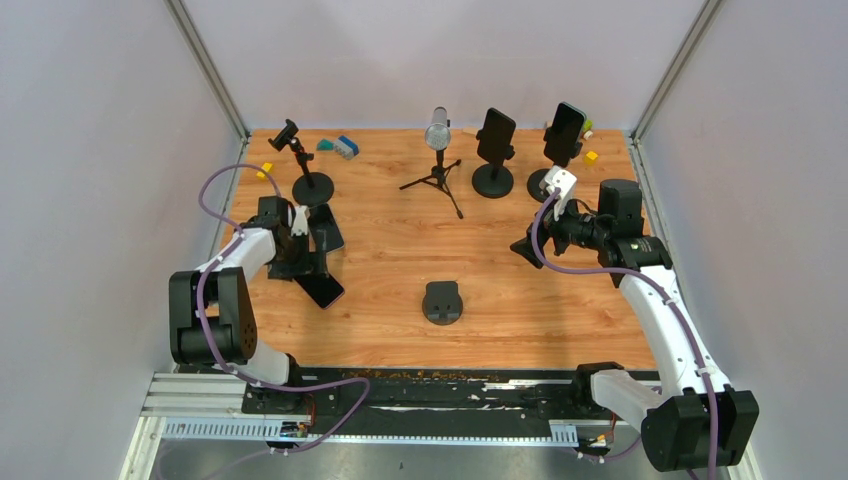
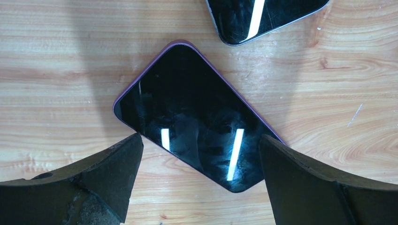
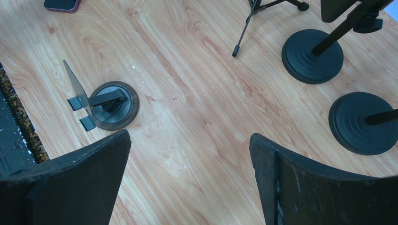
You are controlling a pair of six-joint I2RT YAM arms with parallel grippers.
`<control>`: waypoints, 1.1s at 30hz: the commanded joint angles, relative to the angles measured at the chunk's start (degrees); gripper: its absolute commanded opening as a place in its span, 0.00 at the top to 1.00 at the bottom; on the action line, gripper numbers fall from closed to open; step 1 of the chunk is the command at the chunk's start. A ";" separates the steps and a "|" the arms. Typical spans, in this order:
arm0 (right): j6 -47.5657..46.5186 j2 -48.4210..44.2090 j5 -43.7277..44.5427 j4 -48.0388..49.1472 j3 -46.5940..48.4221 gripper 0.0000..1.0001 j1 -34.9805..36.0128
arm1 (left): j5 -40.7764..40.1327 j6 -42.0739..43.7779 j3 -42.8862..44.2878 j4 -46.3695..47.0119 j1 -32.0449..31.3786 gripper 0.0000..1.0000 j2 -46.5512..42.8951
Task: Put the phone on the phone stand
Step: Pick up the phone at the center of the board.
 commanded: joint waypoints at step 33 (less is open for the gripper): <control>-0.05 1.07 -1.42 1.23 0.51 0.00 -0.14 | 9.74 -3.28 5.03 2.42 2.37 0.00 11.23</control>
